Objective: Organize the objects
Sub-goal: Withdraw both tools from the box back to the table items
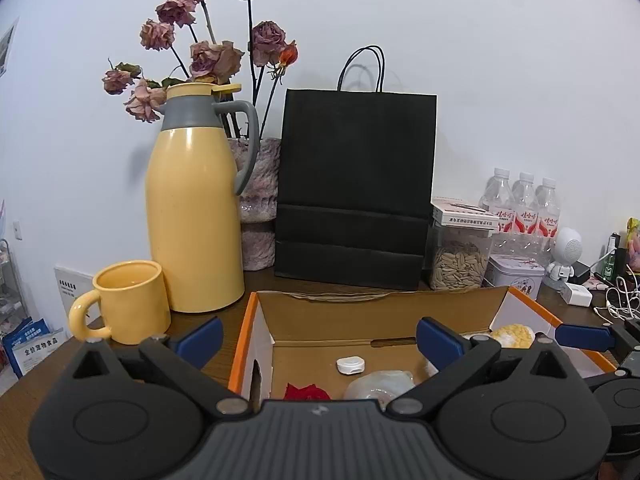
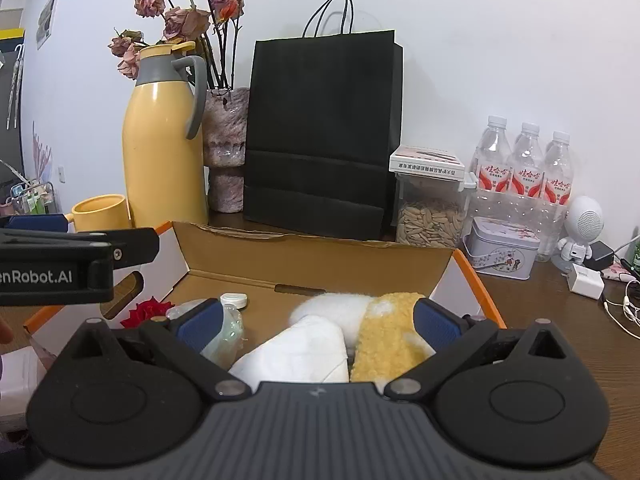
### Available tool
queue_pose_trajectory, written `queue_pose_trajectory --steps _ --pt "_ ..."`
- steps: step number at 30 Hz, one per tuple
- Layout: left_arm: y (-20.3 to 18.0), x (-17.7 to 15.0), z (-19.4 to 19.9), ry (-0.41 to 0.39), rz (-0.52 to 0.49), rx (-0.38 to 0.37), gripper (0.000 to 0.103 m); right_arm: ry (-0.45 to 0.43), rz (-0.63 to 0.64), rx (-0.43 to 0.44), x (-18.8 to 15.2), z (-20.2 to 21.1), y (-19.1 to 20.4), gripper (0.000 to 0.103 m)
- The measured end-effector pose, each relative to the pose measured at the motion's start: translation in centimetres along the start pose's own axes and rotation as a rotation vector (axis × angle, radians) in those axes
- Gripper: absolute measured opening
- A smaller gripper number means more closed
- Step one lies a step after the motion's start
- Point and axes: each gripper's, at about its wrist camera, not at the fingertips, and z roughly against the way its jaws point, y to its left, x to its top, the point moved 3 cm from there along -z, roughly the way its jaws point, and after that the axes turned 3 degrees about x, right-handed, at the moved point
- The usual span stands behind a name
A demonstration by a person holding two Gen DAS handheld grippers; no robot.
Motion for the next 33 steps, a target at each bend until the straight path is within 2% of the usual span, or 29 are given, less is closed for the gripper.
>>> queue_pose_trajectory --steps 7,16,26,33 --pt "0.1 0.1 0.4 -0.004 0.007 -0.004 0.103 0.003 0.001 0.0 -0.1 0.3 0.3 0.103" --pt "0.1 0.5 3.4 -0.045 0.0 -0.006 0.103 -0.028 0.008 -0.014 -0.3 2.8 0.5 0.103" --pt "0.8 -0.7 6.8 -0.021 -0.025 -0.019 0.103 -0.03 0.041 -0.033 -2.4 6.7 1.7 0.103" --pt "2.7 -2.4 8.8 0.037 -0.033 -0.003 0.103 0.003 0.048 -0.035 -4.7 8.9 2.7 0.103"
